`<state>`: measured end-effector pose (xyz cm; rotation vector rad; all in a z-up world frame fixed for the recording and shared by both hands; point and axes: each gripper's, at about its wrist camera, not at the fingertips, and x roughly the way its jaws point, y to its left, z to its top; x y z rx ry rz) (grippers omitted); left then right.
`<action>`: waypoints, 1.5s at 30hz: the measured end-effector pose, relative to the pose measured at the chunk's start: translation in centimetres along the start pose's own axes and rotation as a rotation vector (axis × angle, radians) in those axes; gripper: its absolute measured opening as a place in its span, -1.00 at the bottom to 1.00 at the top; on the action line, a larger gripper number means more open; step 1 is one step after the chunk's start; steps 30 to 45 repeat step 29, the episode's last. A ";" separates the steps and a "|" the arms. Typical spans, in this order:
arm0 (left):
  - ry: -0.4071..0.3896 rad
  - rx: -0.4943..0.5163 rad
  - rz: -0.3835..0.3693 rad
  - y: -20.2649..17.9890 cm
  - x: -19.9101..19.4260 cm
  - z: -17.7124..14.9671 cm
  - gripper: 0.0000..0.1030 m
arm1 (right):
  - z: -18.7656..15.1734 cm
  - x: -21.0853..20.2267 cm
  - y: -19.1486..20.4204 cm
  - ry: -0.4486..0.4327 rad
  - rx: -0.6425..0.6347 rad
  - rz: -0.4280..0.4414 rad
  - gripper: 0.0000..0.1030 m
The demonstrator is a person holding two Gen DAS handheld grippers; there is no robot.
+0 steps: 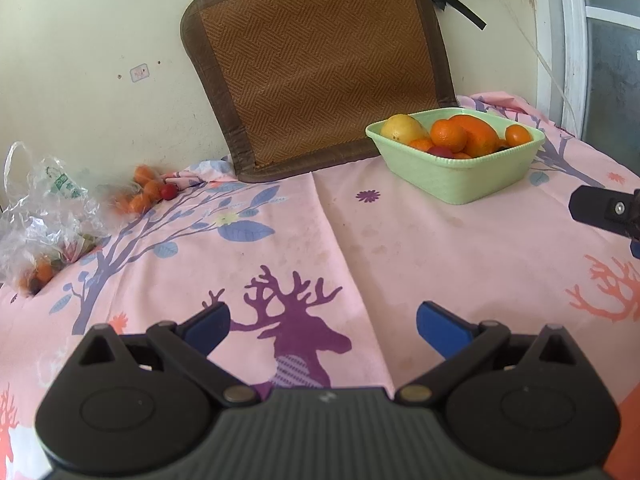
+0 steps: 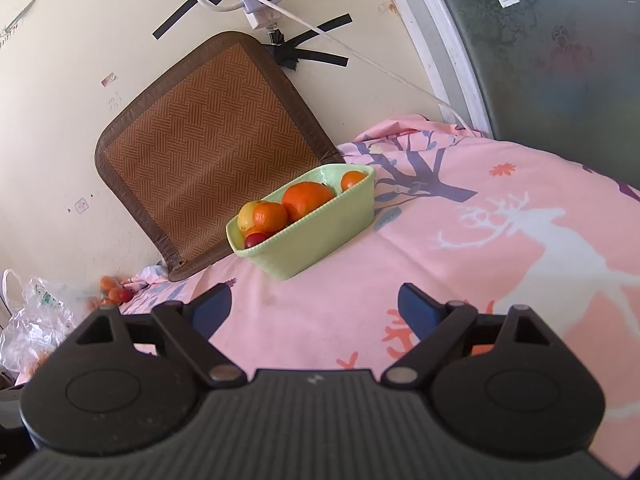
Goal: Organize fruits
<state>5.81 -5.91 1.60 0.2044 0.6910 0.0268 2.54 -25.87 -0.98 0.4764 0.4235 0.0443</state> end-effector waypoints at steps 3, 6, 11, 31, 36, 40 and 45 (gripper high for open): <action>0.006 0.001 0.004 0.1 0.1 0.0 1.00 | -0.1 0.1 0.0 0.002 -0.001 0.000 0.79; 0.011 0.000 0.004 0.0 0.2 0.0 1.00 | -0.2 0.1 0.0 0.003 -0.002 0.000 0.79; 0.016 -0.005 -0.003 0.1 0.3 0.1 1.00 | -0.2 0.1 0.1 0.003 -0.002 -0.001 0.79; -0.009 -0.015 -0.053 0.3 -0.2 0.3 1.00 | -0.2 0.4 0.2 0.013 -0.029 0.001 0.80; -0.009 -0.015 -0.053 0.3 -0.2 0.3 1.00 | -0.2 0.4 0.2 0.013 -0.029 0.001 0.80; -0.009 -0.015 -0.053 0.3 -0.2 0.3 1.00 | -0.2 0.4 0.2 0.013 -0.029 0.001 0.80; -0.009 -0.015 -0.053 0.3 -0.2 0.3 1.00 | -0.2 0.4 0.2 0.013 -0.029 0.001 0.80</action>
